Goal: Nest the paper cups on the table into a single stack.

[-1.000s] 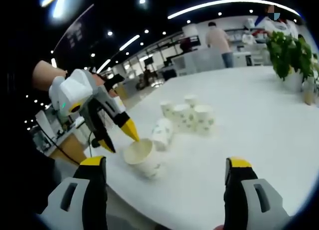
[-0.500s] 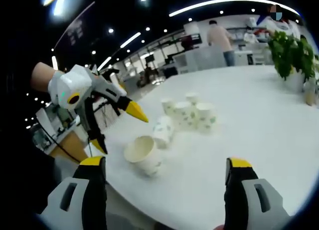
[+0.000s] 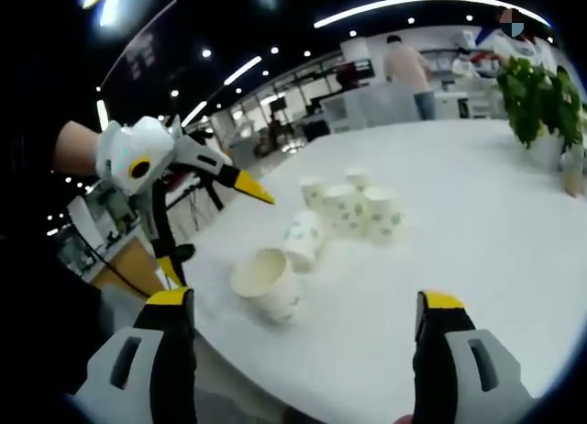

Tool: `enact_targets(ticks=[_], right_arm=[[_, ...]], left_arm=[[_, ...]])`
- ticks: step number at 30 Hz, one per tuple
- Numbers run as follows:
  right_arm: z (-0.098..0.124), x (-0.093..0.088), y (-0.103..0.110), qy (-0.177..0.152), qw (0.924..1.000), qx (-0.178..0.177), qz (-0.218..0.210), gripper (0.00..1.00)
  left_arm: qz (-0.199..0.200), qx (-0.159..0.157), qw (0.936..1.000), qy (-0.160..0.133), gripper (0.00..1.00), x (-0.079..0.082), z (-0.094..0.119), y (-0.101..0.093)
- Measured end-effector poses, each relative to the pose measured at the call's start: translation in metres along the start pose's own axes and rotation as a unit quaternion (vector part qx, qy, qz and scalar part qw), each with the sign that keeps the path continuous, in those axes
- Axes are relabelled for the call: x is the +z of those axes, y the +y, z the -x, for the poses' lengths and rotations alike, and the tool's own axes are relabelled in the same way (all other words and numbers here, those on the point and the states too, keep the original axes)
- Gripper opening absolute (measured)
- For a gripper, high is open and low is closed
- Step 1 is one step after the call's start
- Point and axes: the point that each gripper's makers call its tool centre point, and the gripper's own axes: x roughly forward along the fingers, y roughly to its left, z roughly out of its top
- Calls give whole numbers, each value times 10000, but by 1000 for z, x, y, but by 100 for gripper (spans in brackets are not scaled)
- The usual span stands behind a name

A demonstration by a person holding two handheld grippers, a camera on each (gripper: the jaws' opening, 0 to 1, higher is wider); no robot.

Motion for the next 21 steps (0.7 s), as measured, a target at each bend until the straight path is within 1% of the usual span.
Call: enact_targets(ticks=[3,4,5,6,7,9,10,12,13,14,15,17,18,19,20,21], right_arm=[[-1,2,1,9,10000,-1,62,99],[-1,3,1,5,10000,-19,90,100],[0,4,1,7,9999,-45,124,100],[-1,5,1,3,9999,-48,128,100],[-1,6,1,3,9999,-36,125,100],[-2,6,1,23,9999,-32,156,100],[-2,7,2,31,9998,-20,176,100],[-1,10,3,30,9998,-10,205,100],[-1,11,4,32,9998,-9,215,100],[-1,12,4,39,9997,-10,225,100],[-1,12,4,46,9997,-5,229,100],[-1,15,4,57,9997,-1,229,100],[-1,16,4,68,9997,-1,244,100],[-1,17,4,72,9997,1,245,100],[0,20,4,69,9997,8,241,100],[0,21,4,66,9997,10,238,100]], left_arm=[[264,219,9993,-132,99,1,4,3],[460,344,9980,-266,99,3,6,4],[597,413,9968,-343,99,3,8,5],[837,514,9942,-437,99,3,10,6],[976,584,9924,-475,99,1,12,7],[1476,702,9840,-713,99,1,17,7],[1670,818,9793,-795,99,-1,21,8],[1912,987,9731,-827,99,-8,25,9],[2132,1092,9671,-853,99,-13,28,10],[2254,1185,9627,-909,99,-15,31,11],[2449,1318,9560,-938,99,-20,35,11],[2572,1565,9500,-825,99,-30,40,11],[2549,1586,9500,-862,99,-29,41,9],[2564,1639,9483,-897,99,-30,42,6],[2660,1712,9444,-899,99,-33,43,6],[2796,1799,9384,-936,99,-35,45,6]])
